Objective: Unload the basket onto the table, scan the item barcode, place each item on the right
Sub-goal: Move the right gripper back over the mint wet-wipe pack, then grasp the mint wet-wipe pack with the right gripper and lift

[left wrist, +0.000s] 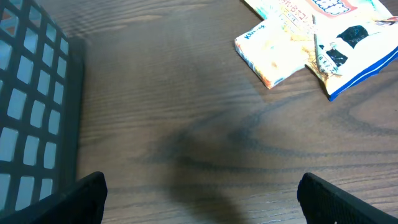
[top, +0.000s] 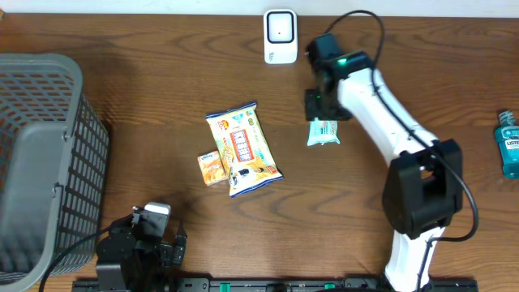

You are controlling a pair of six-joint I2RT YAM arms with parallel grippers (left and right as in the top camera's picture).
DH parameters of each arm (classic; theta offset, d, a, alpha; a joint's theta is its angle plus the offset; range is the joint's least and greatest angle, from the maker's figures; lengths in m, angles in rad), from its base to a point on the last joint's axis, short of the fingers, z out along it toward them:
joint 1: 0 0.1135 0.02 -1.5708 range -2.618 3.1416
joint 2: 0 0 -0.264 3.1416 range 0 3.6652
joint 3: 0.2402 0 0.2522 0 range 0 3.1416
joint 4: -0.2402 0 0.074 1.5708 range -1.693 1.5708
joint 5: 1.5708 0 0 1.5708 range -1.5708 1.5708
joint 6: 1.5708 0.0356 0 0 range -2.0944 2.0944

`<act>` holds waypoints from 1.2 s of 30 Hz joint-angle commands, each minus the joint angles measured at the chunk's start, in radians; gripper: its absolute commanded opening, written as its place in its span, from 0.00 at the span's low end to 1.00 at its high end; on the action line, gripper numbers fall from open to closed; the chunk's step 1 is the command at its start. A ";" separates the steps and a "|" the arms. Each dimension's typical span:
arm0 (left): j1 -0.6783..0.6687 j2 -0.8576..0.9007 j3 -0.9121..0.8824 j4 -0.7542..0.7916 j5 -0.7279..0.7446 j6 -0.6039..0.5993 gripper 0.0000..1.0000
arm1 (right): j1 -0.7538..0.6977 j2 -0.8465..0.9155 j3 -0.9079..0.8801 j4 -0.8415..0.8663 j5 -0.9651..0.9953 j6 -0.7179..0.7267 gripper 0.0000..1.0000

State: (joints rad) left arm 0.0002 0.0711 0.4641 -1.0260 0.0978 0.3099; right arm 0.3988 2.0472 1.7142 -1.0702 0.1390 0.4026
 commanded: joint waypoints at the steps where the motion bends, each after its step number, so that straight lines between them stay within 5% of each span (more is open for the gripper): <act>1: 0.005 -0.001 -0.002 -0.002 -0.005 -0.013 0.98 | 0.066 0.017 -0.003 0.021 0.210 0.056 0.57; 15: 0.005 -0.001 -0.002 -0.002 -0.005 -0.013 0.98 | 0.129 0.142 -0.003 0.093 0.349 0.158 0.55; 28: 0.005 -0.001 -0.002 -0.002 -0.005 -0.013 0.98 | 0.118 0.288 -0.003 0.124 0.394 0.158 0.41; 34: 0.005 -0.001 -0.002 -0.002 -0.005 -0.013 0.98 | 0.120 0.352 -0.002 0.089 0.372 0.158 0.01; 36: 0.005 -0.001 -0.002 -0.002 -0.005 -0.013 0.97 | 0.125 0.346 0.003 0.077 0.298 0.150 0.01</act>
State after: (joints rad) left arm 0.0002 0.0711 0.4641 -1.0260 0.0978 0.3099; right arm 0.5289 2.3207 1.7348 -0.9806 0.5869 0.5453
